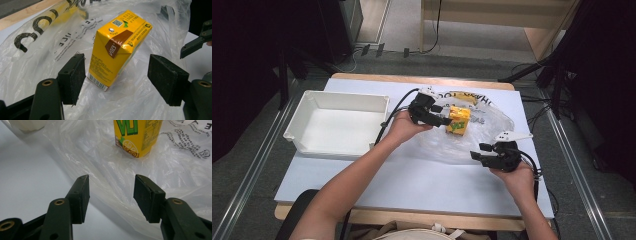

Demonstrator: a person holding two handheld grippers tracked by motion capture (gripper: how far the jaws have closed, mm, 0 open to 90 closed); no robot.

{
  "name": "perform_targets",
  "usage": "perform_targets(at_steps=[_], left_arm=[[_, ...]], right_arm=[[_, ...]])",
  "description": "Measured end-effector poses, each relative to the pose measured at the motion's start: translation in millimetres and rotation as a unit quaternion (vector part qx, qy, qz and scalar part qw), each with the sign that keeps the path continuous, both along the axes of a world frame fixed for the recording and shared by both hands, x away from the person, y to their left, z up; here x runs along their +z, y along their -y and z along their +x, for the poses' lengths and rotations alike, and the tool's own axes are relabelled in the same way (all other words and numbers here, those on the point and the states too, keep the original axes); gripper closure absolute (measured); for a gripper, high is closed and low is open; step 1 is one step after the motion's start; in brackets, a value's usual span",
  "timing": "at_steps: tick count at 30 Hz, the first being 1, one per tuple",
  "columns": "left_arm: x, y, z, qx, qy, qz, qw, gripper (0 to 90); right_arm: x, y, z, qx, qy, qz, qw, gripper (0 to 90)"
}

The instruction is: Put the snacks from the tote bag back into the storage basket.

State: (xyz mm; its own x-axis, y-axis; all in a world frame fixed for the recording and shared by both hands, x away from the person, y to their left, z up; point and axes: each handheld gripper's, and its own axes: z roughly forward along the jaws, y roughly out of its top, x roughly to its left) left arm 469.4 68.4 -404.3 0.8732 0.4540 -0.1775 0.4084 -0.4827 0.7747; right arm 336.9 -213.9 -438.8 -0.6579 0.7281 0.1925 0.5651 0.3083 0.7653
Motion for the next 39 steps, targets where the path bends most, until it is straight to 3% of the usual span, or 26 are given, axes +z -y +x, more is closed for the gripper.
perform_targets(at_steps=[15,27,39], left_arm=[[-19.3,17.7,10.3,-0.009,-0.007,0.004,0.9999,32.0],[-23.0,30.4,24.8,-0.046,-0.009,-0.003,0.9989,31.9],[-29.2,42.4,29.4,-0.073,-0.007,-0.018,0.9971,29.7]], right_arm=[[-1.8,0.0,2.8,0.002,-0.006,0.001,1.0000,47.6],[-3.7,1.2,2.9,0.003,-0.010,0.002,0.9999,47.7],[-5.9,0.7,4.0,0.005,-0.017,0.000,0.9999,47.7]])
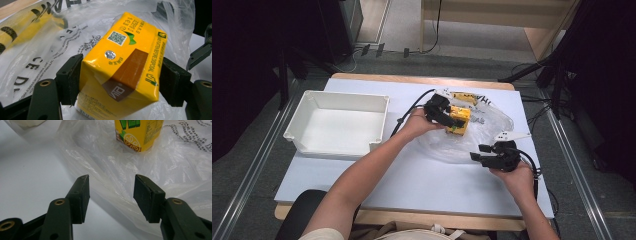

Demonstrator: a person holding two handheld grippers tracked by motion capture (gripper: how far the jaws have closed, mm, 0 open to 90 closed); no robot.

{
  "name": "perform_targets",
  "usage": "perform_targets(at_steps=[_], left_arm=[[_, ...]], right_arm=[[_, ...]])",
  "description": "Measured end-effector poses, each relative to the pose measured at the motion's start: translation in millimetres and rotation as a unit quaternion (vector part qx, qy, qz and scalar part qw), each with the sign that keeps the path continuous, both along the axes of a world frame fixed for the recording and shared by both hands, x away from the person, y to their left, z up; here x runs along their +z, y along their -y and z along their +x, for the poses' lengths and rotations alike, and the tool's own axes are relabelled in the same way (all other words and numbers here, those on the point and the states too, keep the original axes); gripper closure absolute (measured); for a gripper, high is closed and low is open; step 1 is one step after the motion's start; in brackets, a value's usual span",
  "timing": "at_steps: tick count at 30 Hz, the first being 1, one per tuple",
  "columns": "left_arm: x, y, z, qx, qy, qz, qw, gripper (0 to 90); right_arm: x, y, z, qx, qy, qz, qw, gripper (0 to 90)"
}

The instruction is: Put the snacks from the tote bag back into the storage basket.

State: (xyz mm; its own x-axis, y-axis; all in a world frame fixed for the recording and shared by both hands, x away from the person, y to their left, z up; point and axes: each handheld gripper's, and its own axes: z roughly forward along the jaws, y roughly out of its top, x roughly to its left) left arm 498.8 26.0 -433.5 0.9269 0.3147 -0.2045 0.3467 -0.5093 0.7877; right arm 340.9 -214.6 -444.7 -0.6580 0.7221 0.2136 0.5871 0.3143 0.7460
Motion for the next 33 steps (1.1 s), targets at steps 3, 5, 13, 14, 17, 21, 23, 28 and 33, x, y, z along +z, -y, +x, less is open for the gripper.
perform_targets(at_steps=[3,5,13,14,17,21,23,28,33], left_arm=[[-0.7,4.1,0.2,-0.001,-0.001,0.005,1.0000,30.0],[-0.2,4.7,0.1,0.000,-0.002,0.007,1.0000,31.2],[0.0,3.9,-1.4,0.008,-0.003,0.017,0.9998,44.2],[0.4,4.3,-2.3,0.007,0.003,0.020,0.9998,45.4],[2.7,6.3,-6.9,0.009,0.027,0.034,0.9990,48.5],[4.4,8.2,-9.1,0.011,0.036,0.047,0.9982,50.5],[5.9,9.3,-11.0,0.011,0.046,0.058,0.9972,51.2],[7.5,9.0,-11.2,0.020,0.049,0.061,0.9967,52.4],[9.6,7.4,-11.1,0.027,0.047,0.058,0.9968,52.8]], right_arm=[[-0.4,0.4,0.4,-0.001,0.000,0.000,1.0000,47.9],[-0.4,0.6,0.4,-0.001,-0.001,0.001,1.0000,47.9],[-0.5,1.9,0.6,-0.002,-0.002,0.001,1.0000,48.1],[-0.4,1.9,0.5,-0.003,-0.002,0.001,1.0000,48.1],[-0.1,1.8,0.5,-0.002,0.001,0.003,1.0000,48.1],[1.6,1.4,-0.3,-0.001,0.004,0.005,1.0000,48.1],[2.1,0.6,-0.7,0.000,0.006,0.007,1.0000,48.1],[2.4,-1.2,-0.7,0.004,0.007,0.006,0.9999,48.1],[2.9,-1.2,-0.9,0.002,0.007,0.008,0.9999,48.1]])
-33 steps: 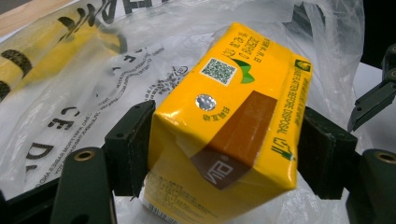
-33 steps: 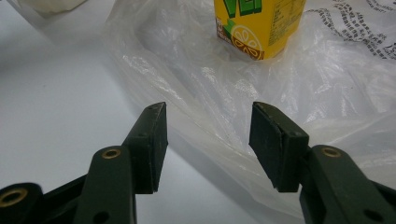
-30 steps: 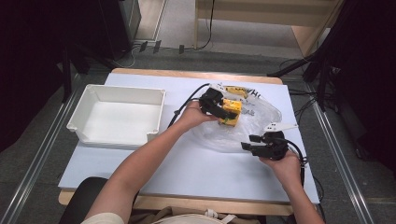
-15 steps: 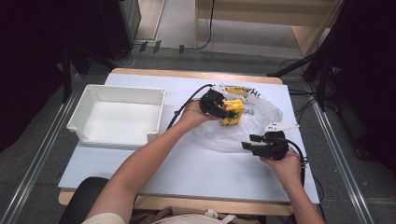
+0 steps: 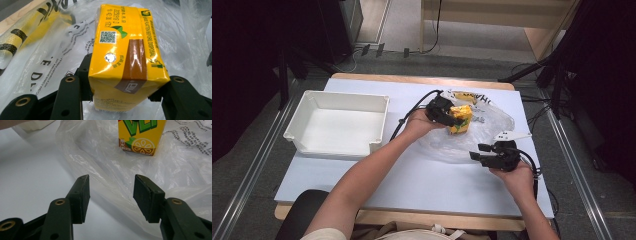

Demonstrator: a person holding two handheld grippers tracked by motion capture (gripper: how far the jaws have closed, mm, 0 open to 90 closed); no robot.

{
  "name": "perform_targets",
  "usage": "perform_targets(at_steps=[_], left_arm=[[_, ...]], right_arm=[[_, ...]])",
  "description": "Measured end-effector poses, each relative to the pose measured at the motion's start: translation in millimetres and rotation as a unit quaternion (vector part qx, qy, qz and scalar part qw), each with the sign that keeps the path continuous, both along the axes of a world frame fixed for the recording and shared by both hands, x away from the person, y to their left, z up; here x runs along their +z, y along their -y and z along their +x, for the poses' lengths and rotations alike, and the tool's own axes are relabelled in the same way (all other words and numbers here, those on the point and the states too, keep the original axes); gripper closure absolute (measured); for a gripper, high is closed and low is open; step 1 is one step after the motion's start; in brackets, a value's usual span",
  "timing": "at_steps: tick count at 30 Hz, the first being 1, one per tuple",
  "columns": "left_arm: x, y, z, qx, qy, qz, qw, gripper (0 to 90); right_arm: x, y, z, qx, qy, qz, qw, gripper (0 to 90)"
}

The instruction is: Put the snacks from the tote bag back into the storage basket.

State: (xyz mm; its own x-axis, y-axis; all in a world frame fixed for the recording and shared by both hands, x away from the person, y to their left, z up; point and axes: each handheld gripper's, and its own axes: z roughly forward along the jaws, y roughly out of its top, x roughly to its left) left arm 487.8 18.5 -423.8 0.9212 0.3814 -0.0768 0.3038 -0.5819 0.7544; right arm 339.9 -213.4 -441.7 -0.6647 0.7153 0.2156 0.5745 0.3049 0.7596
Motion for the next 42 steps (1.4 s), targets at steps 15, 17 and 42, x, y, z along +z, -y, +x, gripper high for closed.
perform_targets(at_steps=[15,17,42], left_arm=[[35.0,-12.6,-11.4,0.001,-0.014,-0.008,0.9999,52.9],[38.5,-13.4,-14.0,-0.003,-0.013,-0.006,0.9999,52.9],[57.3,-48.6,-41.4,0.002,-0.040,-0.015,0.9991,52.8]], right_arm=[[6.6,-3.3,-2.2,0.000,0.011,0.004,0.9999,47.7],[6.9,-4.1,-2.2,0.000,0.012,0.004,0.9999,47.5],[12.4,-19.1,-1.4,-0.001,0.022,0.002,0.9998,45.6]])
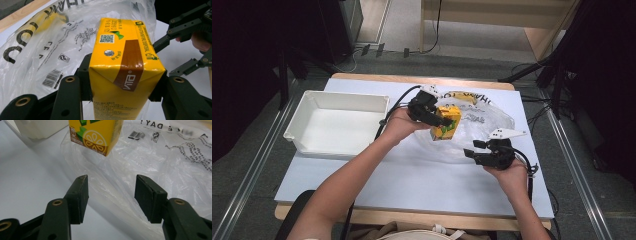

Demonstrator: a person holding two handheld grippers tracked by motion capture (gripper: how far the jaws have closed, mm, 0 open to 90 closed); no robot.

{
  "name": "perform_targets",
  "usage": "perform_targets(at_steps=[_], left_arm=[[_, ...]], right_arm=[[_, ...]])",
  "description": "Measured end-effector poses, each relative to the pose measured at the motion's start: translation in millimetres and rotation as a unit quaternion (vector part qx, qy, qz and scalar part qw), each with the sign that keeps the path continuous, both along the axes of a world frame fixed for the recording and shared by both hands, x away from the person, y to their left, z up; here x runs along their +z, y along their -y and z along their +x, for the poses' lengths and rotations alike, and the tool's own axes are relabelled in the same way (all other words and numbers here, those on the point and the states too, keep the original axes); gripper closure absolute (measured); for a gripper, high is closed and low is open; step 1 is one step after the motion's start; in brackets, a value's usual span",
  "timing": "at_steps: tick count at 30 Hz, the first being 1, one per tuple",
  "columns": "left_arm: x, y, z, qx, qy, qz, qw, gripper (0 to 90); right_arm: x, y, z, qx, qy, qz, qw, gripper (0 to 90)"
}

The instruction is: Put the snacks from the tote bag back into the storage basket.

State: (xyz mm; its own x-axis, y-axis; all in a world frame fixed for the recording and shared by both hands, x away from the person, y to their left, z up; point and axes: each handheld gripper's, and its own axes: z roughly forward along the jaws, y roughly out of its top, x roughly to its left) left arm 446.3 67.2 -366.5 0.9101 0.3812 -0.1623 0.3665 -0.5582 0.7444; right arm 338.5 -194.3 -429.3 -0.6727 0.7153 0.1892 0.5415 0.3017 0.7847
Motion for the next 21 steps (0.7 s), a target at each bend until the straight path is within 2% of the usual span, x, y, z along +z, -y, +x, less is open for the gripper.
perform_targets(at_steps=[13,21], left_arm=[[4.3,-14.1,-8.2,0.001,0.002,-0.008,1.0000,52.8],[11.7,-23.1,-11.1,0.002,0.004,-0.014,0.9999,52.9]], right_arm=[[-2.3,0.3,1.1,0.009,-0.005,-0.001,0.9999,45.7],[-5.0,0.8,0.4,0.018,-0.006,-0.006,0.9998,45.6]])
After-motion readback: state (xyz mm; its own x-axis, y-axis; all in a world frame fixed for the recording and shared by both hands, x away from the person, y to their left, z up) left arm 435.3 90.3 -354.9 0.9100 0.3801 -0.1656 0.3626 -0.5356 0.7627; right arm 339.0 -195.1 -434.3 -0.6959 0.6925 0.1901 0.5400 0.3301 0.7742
